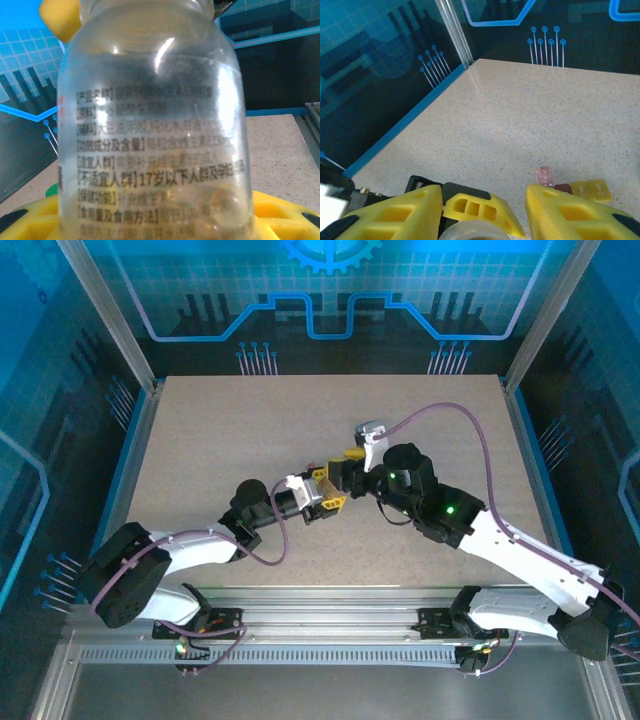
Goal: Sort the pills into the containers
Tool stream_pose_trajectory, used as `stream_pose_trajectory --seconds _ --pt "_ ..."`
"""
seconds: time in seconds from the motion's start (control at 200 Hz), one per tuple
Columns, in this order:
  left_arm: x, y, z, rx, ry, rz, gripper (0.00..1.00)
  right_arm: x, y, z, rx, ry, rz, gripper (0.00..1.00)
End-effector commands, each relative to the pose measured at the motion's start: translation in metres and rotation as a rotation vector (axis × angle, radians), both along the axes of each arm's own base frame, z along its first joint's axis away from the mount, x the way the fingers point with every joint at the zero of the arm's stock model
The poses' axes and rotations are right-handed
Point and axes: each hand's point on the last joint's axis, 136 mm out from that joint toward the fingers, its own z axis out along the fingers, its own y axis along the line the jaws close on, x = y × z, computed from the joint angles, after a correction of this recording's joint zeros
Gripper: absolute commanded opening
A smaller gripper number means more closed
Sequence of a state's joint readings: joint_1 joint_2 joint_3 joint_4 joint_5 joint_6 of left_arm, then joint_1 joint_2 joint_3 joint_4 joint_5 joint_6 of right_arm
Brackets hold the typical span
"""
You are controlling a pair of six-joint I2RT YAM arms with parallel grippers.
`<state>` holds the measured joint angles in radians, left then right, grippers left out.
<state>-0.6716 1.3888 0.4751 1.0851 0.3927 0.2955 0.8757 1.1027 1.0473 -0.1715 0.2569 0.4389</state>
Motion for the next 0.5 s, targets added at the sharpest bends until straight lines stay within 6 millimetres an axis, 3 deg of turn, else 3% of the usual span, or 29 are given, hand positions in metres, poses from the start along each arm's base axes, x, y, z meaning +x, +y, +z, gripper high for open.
stream_pose_trajectory --seconds 0.0,0.245,0.34,0.495 --pt "-0.017 -0.003 0.03 -0.07 -0.157 -0.052 0.0 0.015 -0.014 0.023 0.045 -0.029 -0.124 0.5" --pt "-0.016 -0.002 0.02 -0.063 -0.139 -0.05 0.0 0.007 -0.02 0.059 0.025 -0.116 -0.056 0.63" --pt "-0.017 -0.001 0.021 -0.069 -0.125 -0.065 0.0 -0.008 -0.019 0.073 -0.006 -0.192 0.062 0.78" --pt "-0.024 -0.002 0.022 -0.074 -0.113 -0.115 0.0 -0.043 -0.012 0.082 -0.119 -0.376 0.37 0.78"
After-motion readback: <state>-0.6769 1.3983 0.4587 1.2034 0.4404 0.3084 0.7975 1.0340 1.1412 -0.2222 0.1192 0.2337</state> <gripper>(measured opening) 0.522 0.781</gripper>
